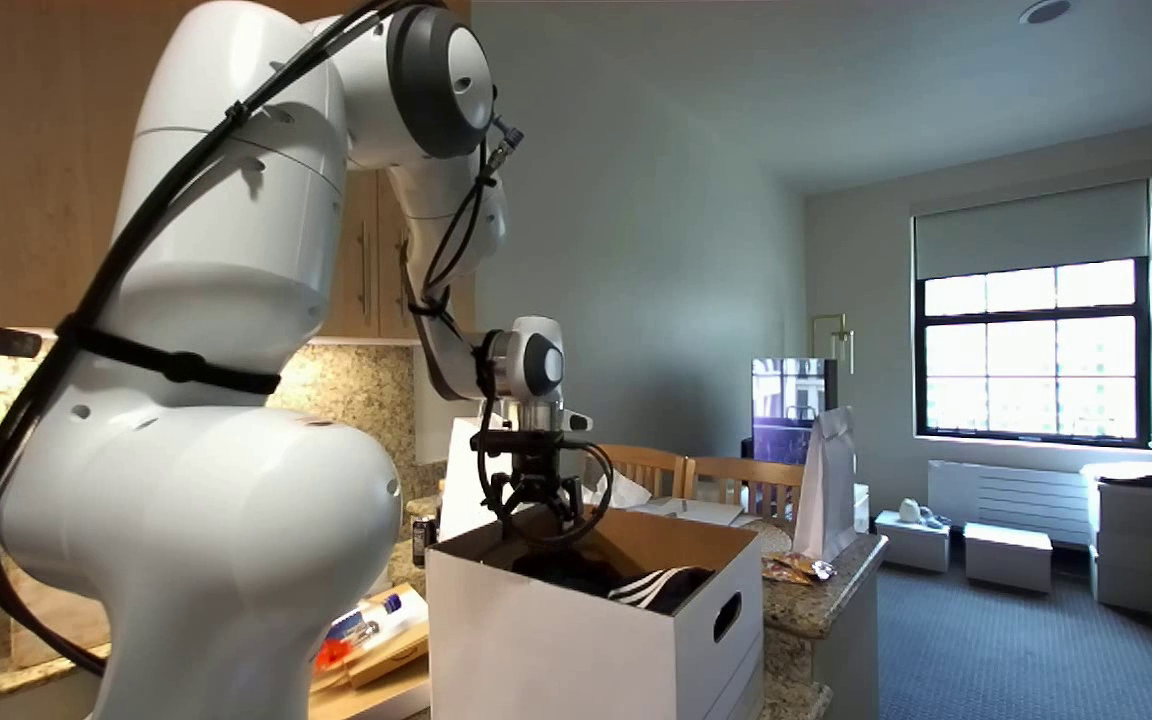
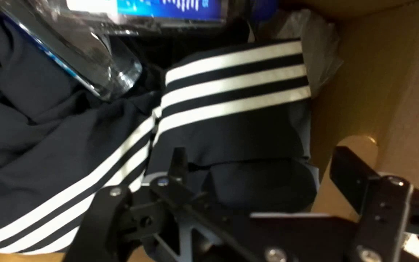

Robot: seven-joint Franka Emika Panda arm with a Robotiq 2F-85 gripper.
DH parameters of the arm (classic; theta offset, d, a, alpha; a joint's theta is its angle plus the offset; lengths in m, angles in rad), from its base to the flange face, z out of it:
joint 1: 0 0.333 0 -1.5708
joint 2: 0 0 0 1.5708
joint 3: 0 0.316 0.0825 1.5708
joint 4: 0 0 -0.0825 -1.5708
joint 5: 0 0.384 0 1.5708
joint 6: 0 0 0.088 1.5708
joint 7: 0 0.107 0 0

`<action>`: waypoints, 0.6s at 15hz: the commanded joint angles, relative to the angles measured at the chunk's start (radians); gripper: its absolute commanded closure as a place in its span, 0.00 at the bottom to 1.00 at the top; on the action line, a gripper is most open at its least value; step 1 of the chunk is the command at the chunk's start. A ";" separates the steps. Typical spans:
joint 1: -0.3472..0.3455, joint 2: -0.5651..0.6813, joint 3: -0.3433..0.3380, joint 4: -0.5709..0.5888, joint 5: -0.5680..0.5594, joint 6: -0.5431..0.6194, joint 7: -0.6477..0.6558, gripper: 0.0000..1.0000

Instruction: Remove three empty water bottles from the white storage box

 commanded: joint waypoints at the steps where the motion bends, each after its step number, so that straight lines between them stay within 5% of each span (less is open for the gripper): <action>1: -0.018 -0.019 0.001 0.034 -0.017 -0.195 -0.045 0.00; 9: -0.016 0.014 0.000 0.066 -0.212 -0.379 -0.200 0.00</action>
